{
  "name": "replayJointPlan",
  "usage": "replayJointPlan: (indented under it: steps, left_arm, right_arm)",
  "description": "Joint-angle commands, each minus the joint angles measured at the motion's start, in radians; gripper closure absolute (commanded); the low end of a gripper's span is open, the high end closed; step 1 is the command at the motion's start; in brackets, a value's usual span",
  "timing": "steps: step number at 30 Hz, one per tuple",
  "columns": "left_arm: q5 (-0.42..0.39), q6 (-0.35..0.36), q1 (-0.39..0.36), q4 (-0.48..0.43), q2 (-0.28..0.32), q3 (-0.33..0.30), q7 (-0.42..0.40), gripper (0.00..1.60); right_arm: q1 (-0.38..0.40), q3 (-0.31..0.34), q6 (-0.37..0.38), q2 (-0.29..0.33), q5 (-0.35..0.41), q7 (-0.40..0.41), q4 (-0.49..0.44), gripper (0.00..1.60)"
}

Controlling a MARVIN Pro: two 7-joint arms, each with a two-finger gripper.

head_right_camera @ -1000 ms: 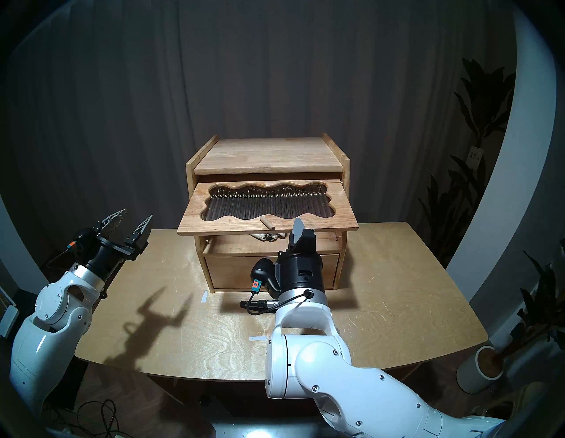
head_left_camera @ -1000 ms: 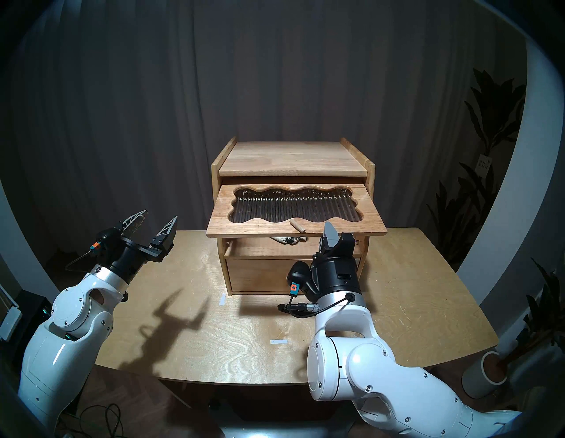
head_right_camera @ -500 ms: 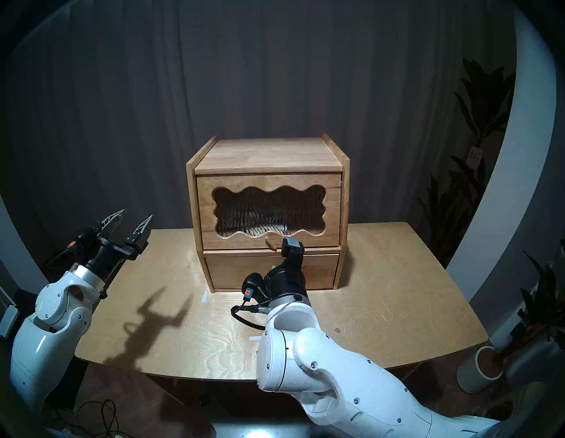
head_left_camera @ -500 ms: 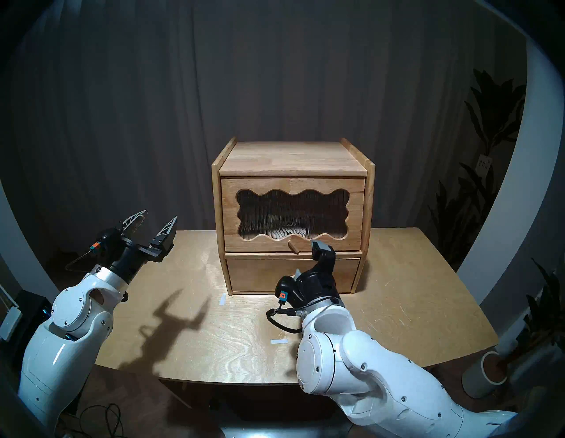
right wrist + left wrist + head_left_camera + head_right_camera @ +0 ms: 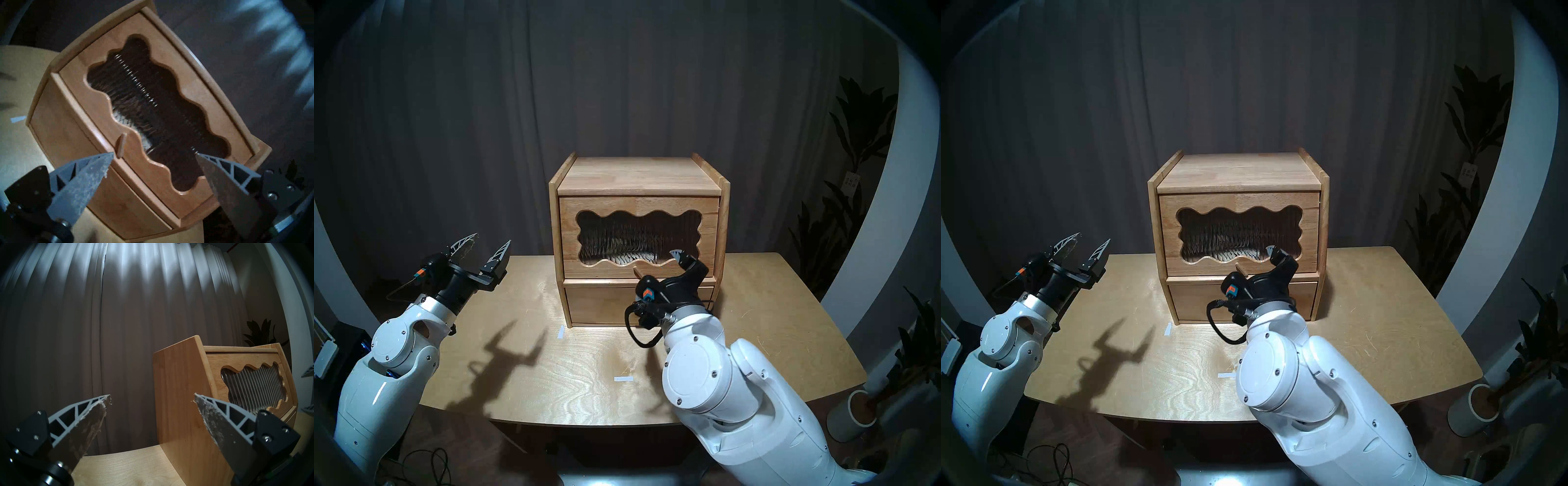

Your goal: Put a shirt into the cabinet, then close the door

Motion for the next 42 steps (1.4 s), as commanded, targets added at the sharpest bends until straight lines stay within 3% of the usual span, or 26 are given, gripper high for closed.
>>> replayJointPlan:
  steps: [1,22,32,42]
  left_arm:
    - [-0.001,-0.004,-0.008,-0.007,0.002,-0.007,0.001,0.00]
    - [0.000,-0.004,-0.009,-0.003,0.003,-0.006,0.000,0.00]
    - [0.001,-0.003,-0.008,-0.001,0.003,-0.004,0.000,0.00]
    - [0.001,-0.002,-0.008,0.002,0.003,-0.003,-0.001,0.00]
  right_arm:
    - [-0.033,0.115,-0.026,-0.024,0.028,-0.067,-0.103,0.00]
    - [-0.084,0.495,-0.074,-0.046,0.133,-0.206,-0.111,0.00]
    - [-0.096,0.681,-0.098,-0.075,0.232,-0.206,-0.108,0.00]
    - [-0.100,0.846,-0.119,-0.090,0.332,-0.191,0.000,0.00]
